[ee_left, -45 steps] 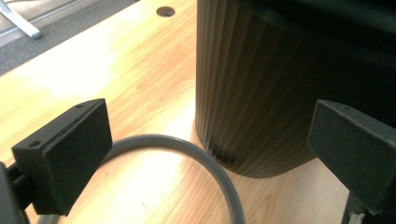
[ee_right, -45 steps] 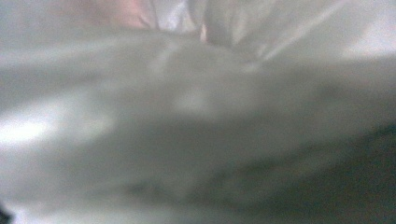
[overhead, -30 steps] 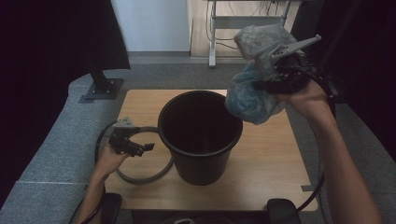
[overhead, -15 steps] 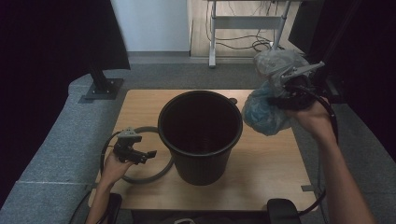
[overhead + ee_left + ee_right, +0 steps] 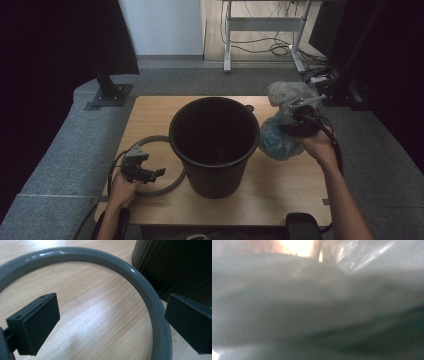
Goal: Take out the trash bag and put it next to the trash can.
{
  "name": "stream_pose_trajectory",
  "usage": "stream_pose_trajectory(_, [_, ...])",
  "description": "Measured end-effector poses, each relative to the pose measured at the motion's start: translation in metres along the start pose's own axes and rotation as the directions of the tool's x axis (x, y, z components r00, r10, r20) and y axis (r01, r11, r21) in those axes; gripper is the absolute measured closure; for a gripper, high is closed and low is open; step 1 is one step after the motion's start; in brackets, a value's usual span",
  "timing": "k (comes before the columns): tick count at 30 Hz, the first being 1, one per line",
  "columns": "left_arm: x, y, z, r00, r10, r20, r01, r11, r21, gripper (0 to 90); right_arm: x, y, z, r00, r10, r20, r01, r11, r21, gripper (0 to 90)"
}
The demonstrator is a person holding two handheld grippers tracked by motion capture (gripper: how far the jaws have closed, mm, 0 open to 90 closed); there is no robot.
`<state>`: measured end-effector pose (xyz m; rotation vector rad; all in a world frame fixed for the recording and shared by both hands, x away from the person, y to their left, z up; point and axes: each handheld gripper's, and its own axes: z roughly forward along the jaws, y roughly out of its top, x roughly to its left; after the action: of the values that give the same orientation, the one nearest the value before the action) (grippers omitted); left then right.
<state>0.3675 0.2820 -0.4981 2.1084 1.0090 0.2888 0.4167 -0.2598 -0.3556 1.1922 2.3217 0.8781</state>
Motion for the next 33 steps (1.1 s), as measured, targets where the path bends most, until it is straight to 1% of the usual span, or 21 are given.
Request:
stream_pose_trajectory(3, [0.001, -0.001, -0.001, 1.0000, -0.006, 0.006, 0.006, 1.0000, -0.008, 0.0, -0.001, -0.009, 0.022, 0.9998, 0.018, -0.007, -0.018, 1.000, 0.025, 67.4])
stream_pose_trajectory(7, [0.001, -0.002, -0.003, 0.9997, -0.012, 0.022, 0.013, 0.9997, -0.022, 0.0, -0.004, -0.016, 0.050, 0.9988, 0.048, -0.005, -0.048, 0.998, 0.039, 66.6])
stream_pose_trajectory(11, [0.002, -0.004, -0.003, 0.9991, -0.018, 0.038, 0.019, 0.9994, -0.027, 0.0, -0.008, -0.018, 0.073, 0.9981, 0.061, 0.009, -0.062, 0.996, 0.060, 65.8])
stream_pose_trajectory(15, [0.002, -0.004, -0.003, 0.9987, -0.015, 0.049, 0.017, 0.9994, -0.029, 0.0, -0.012, -0.016, 0.093, 0.9963, 0.085, 0.012, -0.085, 0.995, 0.053, 63.7])
stream_pose_trajectory(16, [0.002, -0.004, -0.003, 0.9985, -0.014, 0.053, 0.016, 0.9994, -0.030, 0.0, -0.012, -0.015, 0.098, 0.9959, 0.089, 0.016, -0.089, 0.995, 0.051, 61.2])
stream_pose_trajectory(17, [0.001, -0.004, -0.003, 0.9984, -0.014, 0.054, 0.016, 0.9994, -0.032, 0.0, -0.012, -0.015, 0.103, 0.9957, 0.091, 0.018, -0.092, 0.995, 0.044, 56.7])
stream_pose_trajectory(19, [0.001, -0.004, -0.003, 0.9980, -0.013, 0.061, 0.015, 0.9994, -0.031, 0.0, -0.013, -0.013, 0.113, 0.9938, 0.111, 0.011, -0.111, 0.993, 0.033, 41.7])
stream_pose_trajectory(20, [0.001, -0.005, -0.003, 0.9977, -0.013, 0.066, 0.015, 0.9994, -0.030, 0.0, -0.012, -0.012, 0.116, 0.9926, 0.121, -0.008, -0.121, 0.992, 0.036, 35.1])
stream_pose_trajectory(21, [0.001, -0.005, -0.002, 0.9975, -0.013, 0.070, 0.014, 0.9995, -0.027, 0.0, -0.011, -0.011, 0.118, 0.9930, 0.118, -0.010, -0.118, 0.993, 0.033, 29.3])
stream_pose_trajectory(22, [0.001, -0.005, -0.002, 0.9973, -0.013, 0.072, 0.014, 0.9996, -0.023, 0.0, -0.011, -0.010, 0.118, 0.9934, 0.114, -0.002, -0.114, 0.993, 0.031, 24.9])
stream_pose_trajectory(25, [0.000, -0.006, 0.000, 0.9967, -0.010, 0.081, 0.012, 0.9998, -0.017, 0.0, -0.011, -0.011, 0.112, 0.9919, 0.127, 0.000, -0.127, 0.992, 0.023, 17.4])
stream_pose_trajectory(27, [0.000, -0.005, 0.000, 0.9964, -0.008, 0.084, 0.009, 0.9998, -0.019, 0.0, -0.012, -0.013, 0.105, 0.9919, 0.127, 0.003, -0.127, 0.991, 0.029, 15.3])
stream_pose_trajectory(29, [-0.001, -0.005, 0.000, 0.9960, -0.007, 0.089, 0.009, 0.9997, -0.023, 0.0, -0.011, -0.015, 0.096, 0.9913, 0.131, 0.018, -0.131, 0.991, 0.029, 15.0])
stream_pose_trajectory(33, [-0.001, -0.006, 0.000, 0.9959, -0.007, 0.090, 0.009, 0.9997, -0.023, 0.0, -0.005, -0.020, 0.077, 0.9918, 0.126, 0.021, -0.126, 0.992, 0.028, 14.6])
